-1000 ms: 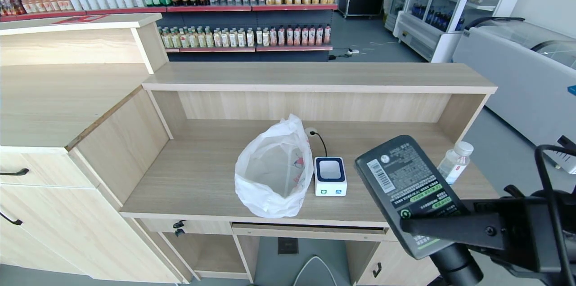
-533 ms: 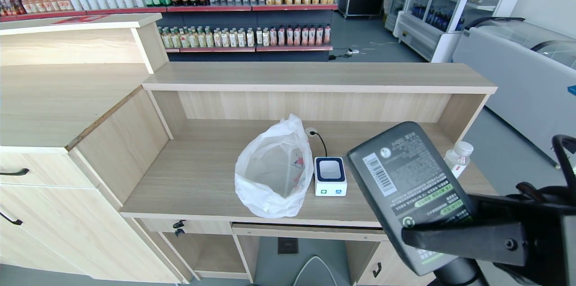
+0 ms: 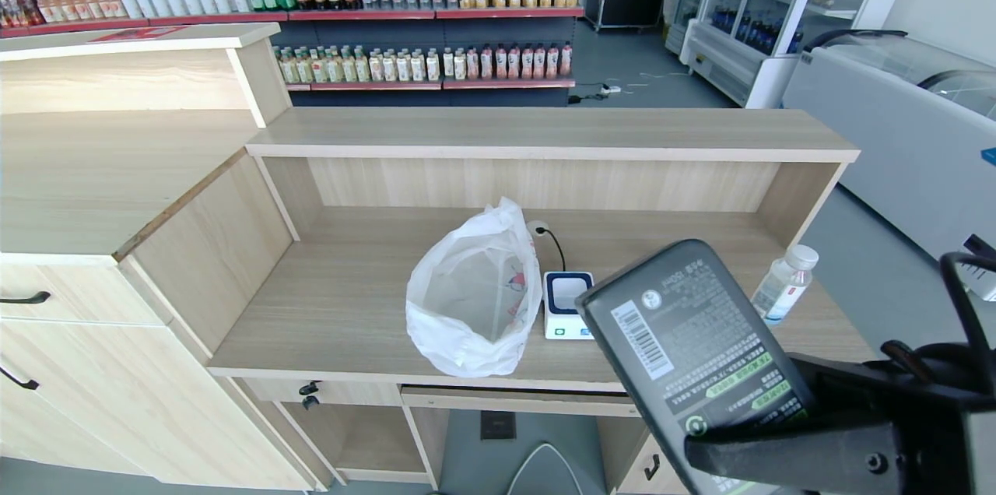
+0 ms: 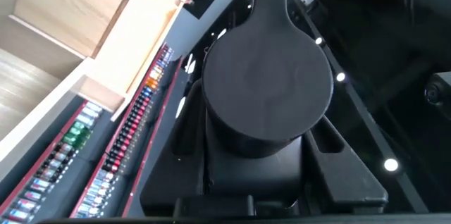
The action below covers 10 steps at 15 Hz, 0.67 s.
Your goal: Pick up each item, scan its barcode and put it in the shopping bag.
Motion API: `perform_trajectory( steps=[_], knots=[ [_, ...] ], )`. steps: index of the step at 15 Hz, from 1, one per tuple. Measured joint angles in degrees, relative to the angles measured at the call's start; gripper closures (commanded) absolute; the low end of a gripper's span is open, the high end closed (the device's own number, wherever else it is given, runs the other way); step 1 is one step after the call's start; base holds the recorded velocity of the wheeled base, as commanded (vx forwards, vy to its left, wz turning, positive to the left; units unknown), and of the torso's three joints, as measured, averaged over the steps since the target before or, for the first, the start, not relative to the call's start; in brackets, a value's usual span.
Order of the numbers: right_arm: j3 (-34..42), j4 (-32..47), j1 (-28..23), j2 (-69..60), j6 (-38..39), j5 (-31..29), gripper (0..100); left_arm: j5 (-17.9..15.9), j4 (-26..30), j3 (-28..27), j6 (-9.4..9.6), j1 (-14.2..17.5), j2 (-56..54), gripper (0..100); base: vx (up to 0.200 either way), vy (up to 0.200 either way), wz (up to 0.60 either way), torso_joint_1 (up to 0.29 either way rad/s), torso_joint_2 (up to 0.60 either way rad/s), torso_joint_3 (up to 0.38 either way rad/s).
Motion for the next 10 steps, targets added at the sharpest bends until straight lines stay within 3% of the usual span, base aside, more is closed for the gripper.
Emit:
perform_trajectory(
  steps=[10],
  knots=[
    [1.54, 0.44, -0.23, -1.35, 0.04, 0.41, 100, 0.00, 0.00, 0.00, 0.00, 0.02, 0.00, 0, 0.000, 0.000, 0.00, 0.000, 0.00, 0.000]
  ],
)
